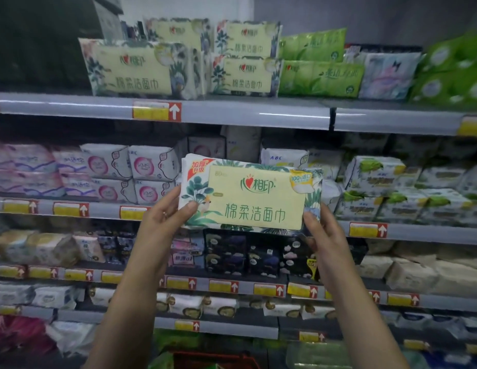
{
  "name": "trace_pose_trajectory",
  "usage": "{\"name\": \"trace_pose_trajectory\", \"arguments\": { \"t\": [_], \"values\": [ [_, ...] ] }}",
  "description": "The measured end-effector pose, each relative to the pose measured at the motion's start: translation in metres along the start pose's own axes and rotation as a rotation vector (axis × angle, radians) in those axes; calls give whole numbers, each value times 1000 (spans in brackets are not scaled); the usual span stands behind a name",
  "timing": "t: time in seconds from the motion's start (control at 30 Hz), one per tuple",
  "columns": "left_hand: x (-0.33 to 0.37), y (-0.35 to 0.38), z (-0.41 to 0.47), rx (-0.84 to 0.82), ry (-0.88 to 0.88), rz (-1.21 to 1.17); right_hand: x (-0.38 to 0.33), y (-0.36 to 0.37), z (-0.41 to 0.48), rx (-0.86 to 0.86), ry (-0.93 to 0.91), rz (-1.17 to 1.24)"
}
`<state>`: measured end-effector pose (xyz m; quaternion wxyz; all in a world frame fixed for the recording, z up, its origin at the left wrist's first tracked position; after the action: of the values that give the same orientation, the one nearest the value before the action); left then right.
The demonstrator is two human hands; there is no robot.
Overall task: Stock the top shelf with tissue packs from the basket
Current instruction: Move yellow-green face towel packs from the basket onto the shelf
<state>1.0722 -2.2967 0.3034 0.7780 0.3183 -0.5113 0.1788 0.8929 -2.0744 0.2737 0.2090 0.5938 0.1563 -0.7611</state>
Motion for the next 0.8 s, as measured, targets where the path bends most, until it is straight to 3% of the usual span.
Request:
{"name": "trace_pose_trajectory", "arguments": {
  "t": [0.6,0.8],
  "values": [
    [95,41,90,-118,262,-54,-123,4,75,17,-308,17],
    [132,53,124,-165,332,40,-165,12,106,43,-378,24]
  ]
}}
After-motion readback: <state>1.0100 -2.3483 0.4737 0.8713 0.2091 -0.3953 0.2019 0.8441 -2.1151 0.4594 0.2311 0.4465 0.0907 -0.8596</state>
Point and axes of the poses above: each hand's wrist, its own z-axis towards the middle knuckle, its own y-axis out of the palm, x = y × z, the point moved 10 cm from there along z, towards the middle knuckle, and after that the axes turned 6 degrees about -z, right-handed, at the moved point
